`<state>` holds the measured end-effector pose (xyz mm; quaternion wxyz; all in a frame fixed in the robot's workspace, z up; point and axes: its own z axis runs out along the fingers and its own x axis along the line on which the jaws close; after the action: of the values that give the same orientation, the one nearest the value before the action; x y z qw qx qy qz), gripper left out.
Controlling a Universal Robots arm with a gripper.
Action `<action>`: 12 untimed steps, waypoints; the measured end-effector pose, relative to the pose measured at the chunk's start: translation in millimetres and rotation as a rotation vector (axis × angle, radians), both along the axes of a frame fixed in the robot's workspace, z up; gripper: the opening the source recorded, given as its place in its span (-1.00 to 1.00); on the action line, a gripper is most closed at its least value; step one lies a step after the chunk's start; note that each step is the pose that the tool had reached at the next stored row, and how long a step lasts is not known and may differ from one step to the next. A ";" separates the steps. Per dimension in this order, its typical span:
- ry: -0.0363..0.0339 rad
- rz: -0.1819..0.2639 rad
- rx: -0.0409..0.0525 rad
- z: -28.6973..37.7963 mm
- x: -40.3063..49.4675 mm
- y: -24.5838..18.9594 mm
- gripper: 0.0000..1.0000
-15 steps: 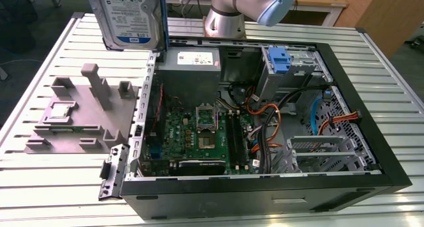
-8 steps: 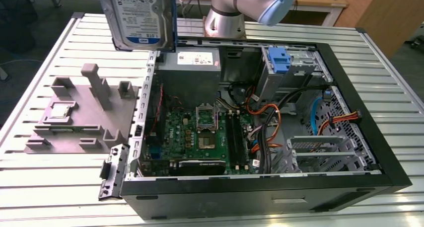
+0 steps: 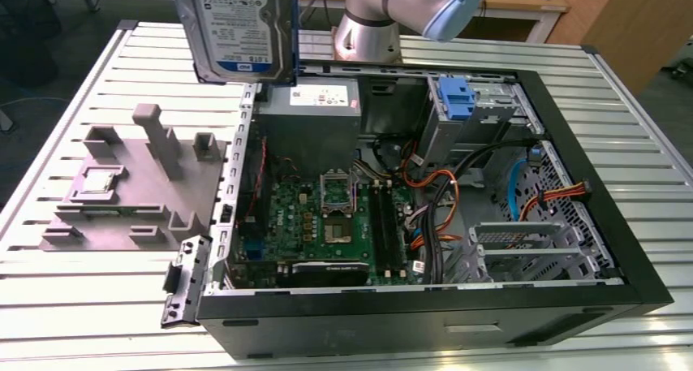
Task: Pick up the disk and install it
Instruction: 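Pick up the disk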
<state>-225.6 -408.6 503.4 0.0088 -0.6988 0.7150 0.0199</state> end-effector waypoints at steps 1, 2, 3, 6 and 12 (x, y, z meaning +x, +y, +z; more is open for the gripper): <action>0.0000 0.000 0.0000 -0.1 1.1 0.0 -0.27; 0.0000 0.000 0.0000 -0.1 2.3 0.0 -0.27; 0.0000 0.000 0.0000 -0.1 3.5 0.0 -0.27; -0.0001 0.000 0.0001 -0.4 7.1 0.0 -0.27; 0.0000 0.000 0.0001 -1.0 12.6 0.0 -0.27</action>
<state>-213.0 -408.6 502.4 0.0089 -0.6988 0.7150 0.0199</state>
